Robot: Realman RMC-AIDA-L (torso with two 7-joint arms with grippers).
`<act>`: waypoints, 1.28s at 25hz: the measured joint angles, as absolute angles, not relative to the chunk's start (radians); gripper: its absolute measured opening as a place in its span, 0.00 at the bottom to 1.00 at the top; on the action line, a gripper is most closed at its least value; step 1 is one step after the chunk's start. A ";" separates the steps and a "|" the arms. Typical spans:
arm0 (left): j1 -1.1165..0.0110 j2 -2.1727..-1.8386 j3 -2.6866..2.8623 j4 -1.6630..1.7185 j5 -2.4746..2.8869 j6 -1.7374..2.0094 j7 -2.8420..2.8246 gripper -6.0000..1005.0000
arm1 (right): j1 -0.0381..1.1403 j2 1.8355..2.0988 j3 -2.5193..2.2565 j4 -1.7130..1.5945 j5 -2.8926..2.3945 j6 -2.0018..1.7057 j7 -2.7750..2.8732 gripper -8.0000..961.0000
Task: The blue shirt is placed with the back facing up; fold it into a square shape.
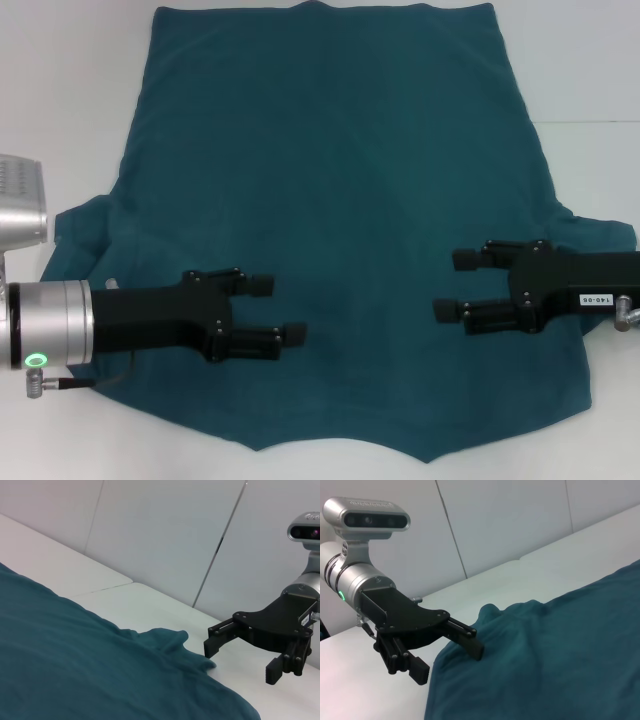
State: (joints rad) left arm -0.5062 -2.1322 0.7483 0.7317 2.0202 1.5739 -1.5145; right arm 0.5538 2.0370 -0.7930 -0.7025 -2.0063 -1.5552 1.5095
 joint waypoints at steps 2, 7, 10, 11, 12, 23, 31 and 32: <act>-0.506 -2.132 0.747 0.732 2.020 1.574 -1.520 0.92 | 0.554 2.037 -0.793 -0.703 -2.006 -1.556 1.515 0.97; -0.505 -2.133 0.747 0.740 2.020 1.569 -1.525 0.92 | 0.554 2.036 -0.793 -0.703 -2.006 -1.556 1.517 0.96; -0.502 -2.135 0.743 0.746 2.019 1.565 -1.525 0.92 | 0.554 2.035 -0.792 -0.703 -2.006 -1.556 1.517 0.96; -0.502 -2.136 0.741 0.746 2.019 1.565 -1.525 0.92 | 0.554 2.035 -0.792 -0.703 -2.006 -1.556 1.517 0.96; -0.501 -2.136 0.737 0.747 2.017 1.564 -1.525 0.92 | 0.554 2.036 -0.792 -0.703 -2.005 -1.556 1.517 0.96; -0.480 -2.140 0.588 0.755 2.010 1.422 -1.611 0.90 | 0.559 2.043 -0.791 -0.703 -2.004 -1.553 1.521 0.97; -0.462 -2.145 0.460 0.758 2.010 1.299 -1.656 0.88 | 0.565 2.050 -0.791 -0.705 -2.002 -1.549 1.550 0.97; -0.461 -2.145 0.449 0.758 2.010 1.280 -1.658 0.88 | 0.565 2.051 -0.791 -0.705 -2.001 -1.548 1.554 0.97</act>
